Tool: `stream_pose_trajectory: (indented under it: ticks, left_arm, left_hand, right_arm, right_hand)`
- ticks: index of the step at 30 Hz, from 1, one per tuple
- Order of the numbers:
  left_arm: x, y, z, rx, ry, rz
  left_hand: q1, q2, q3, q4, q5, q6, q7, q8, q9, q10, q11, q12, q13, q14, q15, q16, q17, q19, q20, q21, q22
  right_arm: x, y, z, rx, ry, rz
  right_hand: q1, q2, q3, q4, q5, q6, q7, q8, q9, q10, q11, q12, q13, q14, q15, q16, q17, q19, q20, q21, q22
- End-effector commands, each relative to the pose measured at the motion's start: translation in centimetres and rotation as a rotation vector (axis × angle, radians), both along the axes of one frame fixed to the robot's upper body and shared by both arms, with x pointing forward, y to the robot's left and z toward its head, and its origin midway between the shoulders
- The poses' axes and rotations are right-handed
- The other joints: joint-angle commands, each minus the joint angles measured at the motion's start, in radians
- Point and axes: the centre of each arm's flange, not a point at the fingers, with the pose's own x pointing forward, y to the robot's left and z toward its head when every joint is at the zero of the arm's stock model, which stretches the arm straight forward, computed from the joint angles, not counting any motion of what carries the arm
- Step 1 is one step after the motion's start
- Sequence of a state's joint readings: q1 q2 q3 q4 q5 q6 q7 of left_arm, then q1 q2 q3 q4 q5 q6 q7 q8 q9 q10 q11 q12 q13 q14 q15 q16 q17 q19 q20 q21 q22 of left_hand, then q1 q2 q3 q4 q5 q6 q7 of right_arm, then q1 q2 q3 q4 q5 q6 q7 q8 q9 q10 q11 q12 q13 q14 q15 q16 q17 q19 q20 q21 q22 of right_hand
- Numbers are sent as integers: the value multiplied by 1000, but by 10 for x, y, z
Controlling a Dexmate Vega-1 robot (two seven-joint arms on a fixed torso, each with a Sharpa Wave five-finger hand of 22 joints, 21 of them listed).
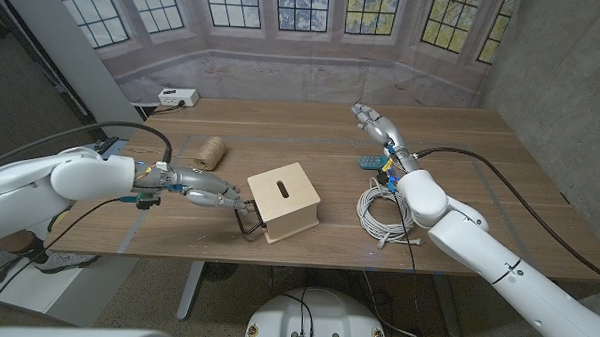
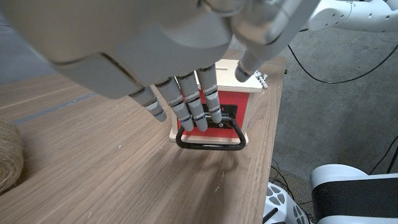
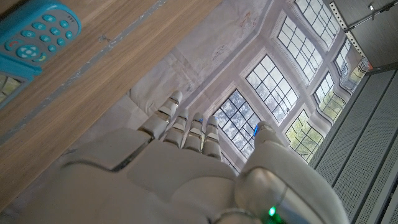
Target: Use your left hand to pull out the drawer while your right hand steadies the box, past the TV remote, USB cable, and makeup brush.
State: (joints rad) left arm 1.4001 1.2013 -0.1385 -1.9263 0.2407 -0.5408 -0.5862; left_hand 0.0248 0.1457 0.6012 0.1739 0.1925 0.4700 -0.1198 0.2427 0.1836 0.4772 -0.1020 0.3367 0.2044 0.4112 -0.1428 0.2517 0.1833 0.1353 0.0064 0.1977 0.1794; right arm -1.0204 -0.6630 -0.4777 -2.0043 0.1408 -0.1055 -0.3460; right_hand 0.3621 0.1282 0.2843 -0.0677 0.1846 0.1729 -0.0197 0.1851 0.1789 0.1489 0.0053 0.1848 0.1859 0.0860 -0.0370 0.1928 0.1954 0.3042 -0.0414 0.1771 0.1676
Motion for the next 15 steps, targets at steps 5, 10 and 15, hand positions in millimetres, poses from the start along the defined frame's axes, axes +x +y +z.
stream_pose_trajectory:
  ticks: [5,10,15]
  left_arm:
    - [5,-12,-11,74,8,-7]
    - [6,-14,-14,78,3,-11]
    - [8,-16,-16,80,0,-18]
  left_hand:
    - [-10,-2,7,1,4,8,4,-3,5,7,1,-3,3,8,6,-9,1,-8,-2,2,1]
    - [-11,-3,6,2,4,11,5,-4,5,10,0,-4,3,6,7,-12,1,-9,-4,2,1]
    - [-12,-3,5,2,4,12,7,-5,5,9,1,-6,2,5,8,-15,1,-12,-2,1,1]
  right_arm:
    - [-18,16,5,-74,3,11]
    - [-21,20,6,-99,2,15]
    - [-23,24,5,-109,5,24]
  right_hand:
    - [5,10,7,-11,2,-5,3,0,4,-9,0,0,3,-16,-8,1,2,-14,-21,0,0]
    - [6,11,8,-12,2,-5,3,0,4,-10,1,1,3,-16,-8,2,2,-15,-21,1,0]
    - [8,12,8,-13,2,-6,3,0,4,-10,2,1,3,-17,-8,2,1,-16,-21,2,0]
